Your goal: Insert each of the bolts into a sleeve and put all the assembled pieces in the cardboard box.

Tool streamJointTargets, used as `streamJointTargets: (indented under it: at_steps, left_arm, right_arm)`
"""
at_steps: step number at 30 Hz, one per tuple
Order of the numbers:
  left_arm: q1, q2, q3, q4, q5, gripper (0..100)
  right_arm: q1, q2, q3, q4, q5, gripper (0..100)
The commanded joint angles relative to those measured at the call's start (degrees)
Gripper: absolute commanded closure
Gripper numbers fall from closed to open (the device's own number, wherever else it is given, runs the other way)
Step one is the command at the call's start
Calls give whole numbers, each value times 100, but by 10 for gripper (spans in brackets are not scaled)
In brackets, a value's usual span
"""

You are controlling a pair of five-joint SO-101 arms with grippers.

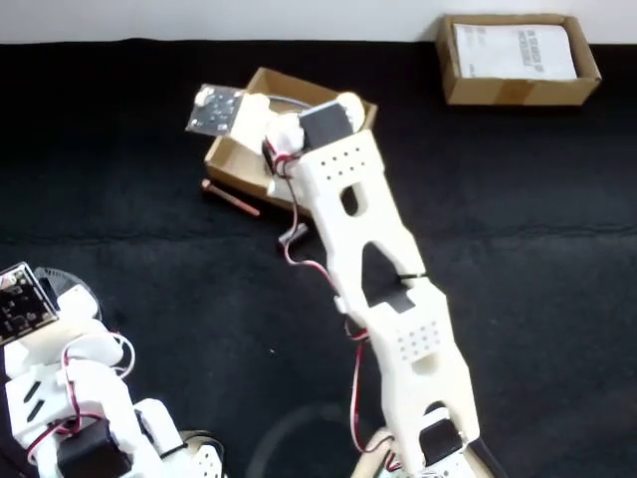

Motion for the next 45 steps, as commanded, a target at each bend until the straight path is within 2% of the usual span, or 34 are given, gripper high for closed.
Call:
streamJointTargets:
  at_steps: [1,7,11,15,21,25,37,39,41,45]
  left_arm:
    - [-259,-40,4,-114,-35,983]
    - [-549,-40,154,-123,-44,982]
    - [-549,-40,356,-123,-44,981]
    - [-664,-40,418,-132,-44,983]
    - [-936,-40,831,-765,-44,981]
    - [-989,-40,1095,-1073,-448,982]
    - [-989,-40,1376,-1169,-475,981]
    - [-989,-40,1376,-1169,-475,981]
    - [-989,-40,1376,-1152,-475,982]
    - [-989,-40,1376,-1152,-466,983]
  right_arm:
    - [-312,-936,1130,75,-88,825]
    - [-655,-1710,3204,13,976,825]
    - [-470,-1640,3670,-690,1618,825]
    - [-303,-1103,3705,-1182,1925,825]
    - [-224,-92,2712,-1218,2031,825]
    - [-136,576,1947,-1015,2022,825]
    - [-40,2211,233,-1007,2004,830]
    - [-40,2448,13,-1007,2004,888]
    - [-31,2615,-251,-998,2004,994]
    - [110,2782,-769,-796,1996,991]
